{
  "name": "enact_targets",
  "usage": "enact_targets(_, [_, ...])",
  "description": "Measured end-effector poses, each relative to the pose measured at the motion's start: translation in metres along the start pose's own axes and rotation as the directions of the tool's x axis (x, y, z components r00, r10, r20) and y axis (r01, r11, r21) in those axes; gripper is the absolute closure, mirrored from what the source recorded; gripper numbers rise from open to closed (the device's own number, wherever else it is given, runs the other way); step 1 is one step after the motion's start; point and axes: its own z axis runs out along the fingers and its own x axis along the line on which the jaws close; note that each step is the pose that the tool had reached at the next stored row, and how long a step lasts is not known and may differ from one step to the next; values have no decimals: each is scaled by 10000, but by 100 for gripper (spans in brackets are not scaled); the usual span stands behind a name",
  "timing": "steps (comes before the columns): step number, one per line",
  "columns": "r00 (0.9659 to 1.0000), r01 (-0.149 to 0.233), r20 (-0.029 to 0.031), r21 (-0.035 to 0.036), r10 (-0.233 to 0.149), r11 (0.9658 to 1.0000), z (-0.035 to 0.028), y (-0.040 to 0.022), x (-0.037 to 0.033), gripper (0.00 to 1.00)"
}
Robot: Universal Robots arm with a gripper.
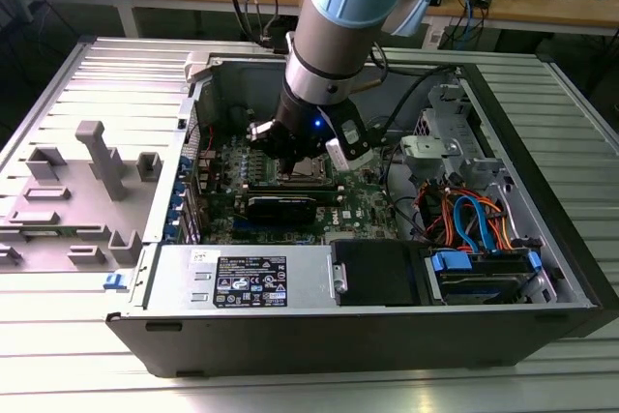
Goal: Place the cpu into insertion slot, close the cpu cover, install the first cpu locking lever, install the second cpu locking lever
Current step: 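Install the second cpu locking lever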
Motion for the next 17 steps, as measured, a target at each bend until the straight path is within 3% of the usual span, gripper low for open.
enact_targets(2, [10000, -9, -55, -22, 8, 10000, 11, -16, 1, 89])
enact_targets(6, [9999, -13, -110, -80, 12, 10000, 75, -34, -4, 89])
enact_targets(8, [9999, 4, -102, -180, -6, 9998, 96, -34, 19, 89])
enact_targets(17, [9999, 5, -100, -190, -7, 9998, 98, -34, 21, 89])
